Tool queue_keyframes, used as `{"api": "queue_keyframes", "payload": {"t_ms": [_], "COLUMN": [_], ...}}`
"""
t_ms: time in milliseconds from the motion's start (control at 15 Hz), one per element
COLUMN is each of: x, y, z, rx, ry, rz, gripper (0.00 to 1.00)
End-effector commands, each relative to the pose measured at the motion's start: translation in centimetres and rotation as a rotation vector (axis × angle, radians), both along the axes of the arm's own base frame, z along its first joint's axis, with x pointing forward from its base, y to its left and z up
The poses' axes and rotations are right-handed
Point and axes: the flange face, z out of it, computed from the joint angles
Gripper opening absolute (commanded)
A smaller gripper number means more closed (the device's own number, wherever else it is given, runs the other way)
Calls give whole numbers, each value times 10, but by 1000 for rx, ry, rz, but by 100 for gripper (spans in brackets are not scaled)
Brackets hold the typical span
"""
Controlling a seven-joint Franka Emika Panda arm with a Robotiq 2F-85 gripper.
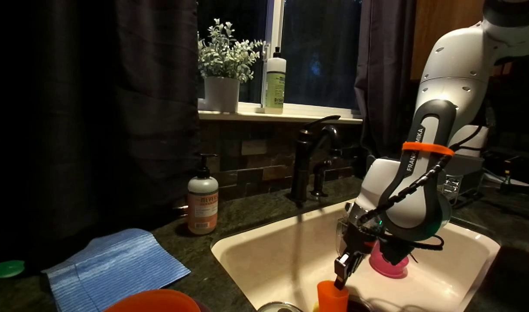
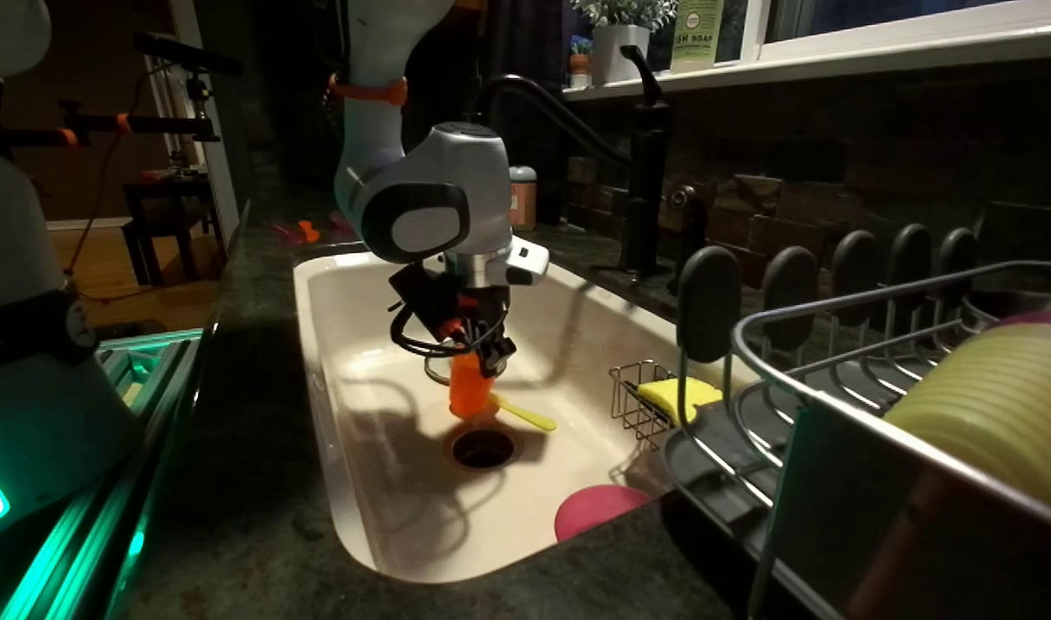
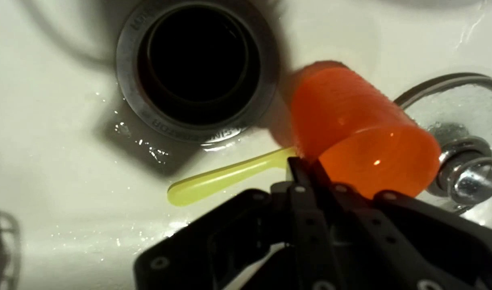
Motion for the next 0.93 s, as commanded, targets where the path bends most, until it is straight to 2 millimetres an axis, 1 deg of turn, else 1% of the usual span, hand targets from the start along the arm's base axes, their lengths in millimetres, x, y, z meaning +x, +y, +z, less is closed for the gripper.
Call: {"api": "queue_keyframes", "payload": {"t_ms": [0,133,200,333,533,733,867], "x": [4,4,3,0,-8,-12,-13], "y": [-5,-6,-6,-5,-11,-21,-32], "z": [2,6,13,36,70,104,129], "rx": [29,35,38,31,-15,-87,-128], "ry": [13,12,15,10,22,25,7], "rz": [-25,-29,-31,-28,-53,-89,-111], "gripper": [1,1,1,1,1,1,1]}}
